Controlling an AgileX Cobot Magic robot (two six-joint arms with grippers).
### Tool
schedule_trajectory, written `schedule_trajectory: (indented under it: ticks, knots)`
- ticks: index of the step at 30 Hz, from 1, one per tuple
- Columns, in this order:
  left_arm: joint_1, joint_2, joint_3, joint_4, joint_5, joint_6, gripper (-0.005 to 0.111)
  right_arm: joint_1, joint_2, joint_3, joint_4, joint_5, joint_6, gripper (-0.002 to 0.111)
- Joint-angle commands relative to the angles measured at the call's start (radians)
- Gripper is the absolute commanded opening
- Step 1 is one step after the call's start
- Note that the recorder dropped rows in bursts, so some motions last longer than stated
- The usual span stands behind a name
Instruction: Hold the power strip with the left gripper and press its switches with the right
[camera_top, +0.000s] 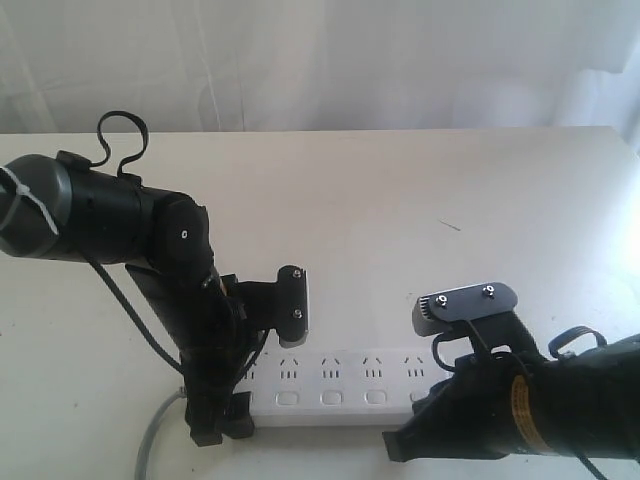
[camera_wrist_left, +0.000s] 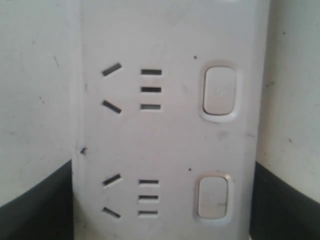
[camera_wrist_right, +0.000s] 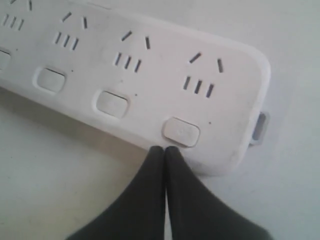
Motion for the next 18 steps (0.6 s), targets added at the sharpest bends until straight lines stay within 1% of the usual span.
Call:
schedule_trajectory:
  ticks: [1,10,18]
  knots:
    - [0.000,0.055,0.034,0.016,0.131,-0.002,0.000,0.000,0.019,-0.028,0.002,0.008,-0.005,0.000]
    - [0.000,0.055,0.034,0.016,0.133,-0.002,0.000,0.000,0.019,-0.041,0.008,0.070,-0.008,0.000]
    - [0.000,0.055,0.034,0.016,0.135,-0.002,0.000,0.000,0.019,-0.041,0.008,0.072,-0.008,0.000]
